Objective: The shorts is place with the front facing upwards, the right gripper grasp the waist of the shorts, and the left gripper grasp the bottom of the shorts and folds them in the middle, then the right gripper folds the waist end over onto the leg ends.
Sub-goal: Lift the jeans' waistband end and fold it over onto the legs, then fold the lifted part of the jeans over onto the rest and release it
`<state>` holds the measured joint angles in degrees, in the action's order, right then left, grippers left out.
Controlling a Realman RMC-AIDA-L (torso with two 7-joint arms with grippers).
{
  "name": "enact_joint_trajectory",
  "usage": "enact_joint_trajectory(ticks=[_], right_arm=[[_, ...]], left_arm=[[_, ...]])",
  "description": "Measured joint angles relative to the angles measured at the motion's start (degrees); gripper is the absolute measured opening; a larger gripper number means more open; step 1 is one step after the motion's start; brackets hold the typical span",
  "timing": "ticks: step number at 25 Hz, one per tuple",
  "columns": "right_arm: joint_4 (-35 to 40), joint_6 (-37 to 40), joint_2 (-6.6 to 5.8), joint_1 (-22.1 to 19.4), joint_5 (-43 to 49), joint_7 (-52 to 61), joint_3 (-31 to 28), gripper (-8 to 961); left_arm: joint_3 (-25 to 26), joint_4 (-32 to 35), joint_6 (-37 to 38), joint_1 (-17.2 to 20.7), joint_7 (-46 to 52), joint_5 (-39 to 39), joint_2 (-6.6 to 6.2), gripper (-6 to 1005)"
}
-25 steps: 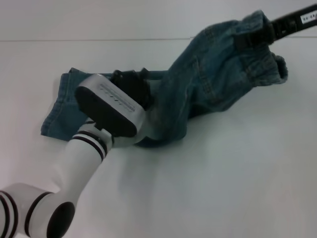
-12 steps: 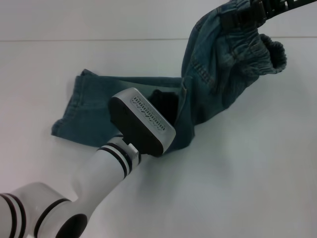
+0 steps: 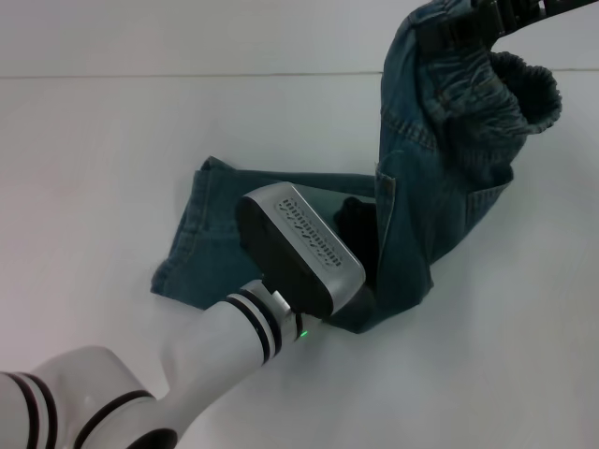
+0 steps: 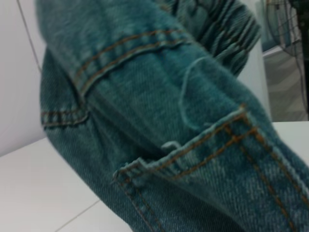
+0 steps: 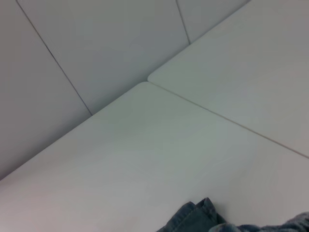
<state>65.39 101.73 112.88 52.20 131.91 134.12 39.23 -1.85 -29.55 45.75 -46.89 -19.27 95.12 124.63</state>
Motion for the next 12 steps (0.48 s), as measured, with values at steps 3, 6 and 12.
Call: enact_joint_trajectory(ticks=[3, 6, 12], right_arm=[[-0.25, 0.0, -0.12, -0.22, 0.0, -0.42, 0.01, 108], [-0.53, -0.07, -0.2, -0.53, 0.0, -1.08, 0.04, 108], [-1.64, -0.59, -0.25, -0.91, 0.1, -2.06, 0.36, 104]], left_arm=[[0.48, -0.57, -0.22, 0.56, 0.34, 0.65, 0.0, 1], [1.29, -0.59, 0.65, 2.3, 0.45, 0.93, 0.0, 0], [2.67, 0.5, 4.17, 6.63, 0.51, 1.15, 0.01, 0]])
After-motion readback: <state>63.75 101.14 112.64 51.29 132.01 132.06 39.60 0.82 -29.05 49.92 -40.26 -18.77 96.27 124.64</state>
